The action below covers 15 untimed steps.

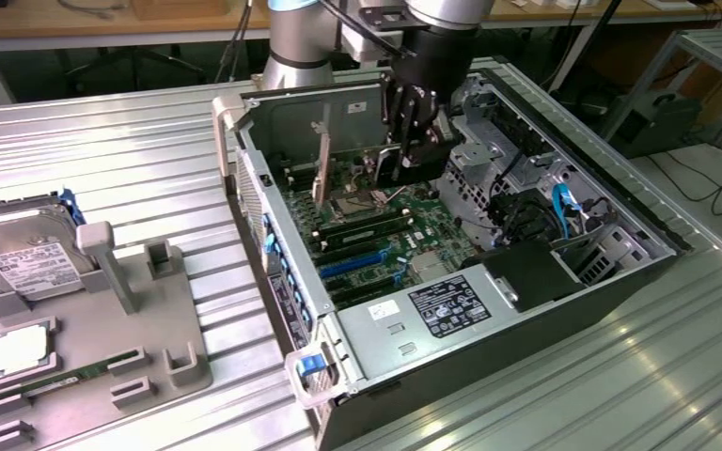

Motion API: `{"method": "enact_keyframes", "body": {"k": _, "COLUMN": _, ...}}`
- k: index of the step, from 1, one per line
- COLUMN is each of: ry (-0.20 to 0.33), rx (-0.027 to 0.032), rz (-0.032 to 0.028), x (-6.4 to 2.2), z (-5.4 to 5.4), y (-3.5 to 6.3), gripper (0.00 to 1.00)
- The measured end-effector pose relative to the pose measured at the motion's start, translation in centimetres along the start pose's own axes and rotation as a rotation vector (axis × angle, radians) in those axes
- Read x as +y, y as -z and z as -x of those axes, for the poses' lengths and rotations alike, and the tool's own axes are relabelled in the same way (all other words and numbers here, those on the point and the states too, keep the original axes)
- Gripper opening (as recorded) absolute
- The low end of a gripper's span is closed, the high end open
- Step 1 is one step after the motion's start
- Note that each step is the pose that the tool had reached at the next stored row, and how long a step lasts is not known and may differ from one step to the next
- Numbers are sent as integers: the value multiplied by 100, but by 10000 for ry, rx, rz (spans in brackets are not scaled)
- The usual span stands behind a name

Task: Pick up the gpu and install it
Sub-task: 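Insert the gpu into the slot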

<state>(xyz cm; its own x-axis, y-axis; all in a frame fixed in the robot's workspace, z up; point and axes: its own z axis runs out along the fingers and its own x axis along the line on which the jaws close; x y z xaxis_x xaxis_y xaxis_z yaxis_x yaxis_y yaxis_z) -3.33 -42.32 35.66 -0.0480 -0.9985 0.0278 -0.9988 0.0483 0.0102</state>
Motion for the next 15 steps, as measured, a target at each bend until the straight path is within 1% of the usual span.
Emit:
{"method": "enact_keyframes", "body": {"k": 1, "ry": -37, "rx": 3, "rz": 77, "x": -9, "z": 21, "y": -149, "gripper": 28}}
{"method": "enact_keyframes", "body": {"k": 2, "ry": -21, "rx": 0, "rz": 76, "x": -5, "z": 18, "y": -192, "gripper": 28}}
{"method": "enact_keyframes", "body": {"k": 5, "ry": 57, "rx": -19, "rz": 67, "x": -5, "z": 10, "y": -215, "gripper": 28}}
{"method": "enact_keyframes", "body": {"k": 11, "ry": 314, "rx": -19, "rz": 32, "x": 6, "z": 10, "y": -277, "gripper": 28}}
{"method": "enact_keyframes", "body": {"k": 15, "ry": 333, "rx": 3, "rz": 32, "x": 16, "z": -2, "y": -337, "gripper": 28}}
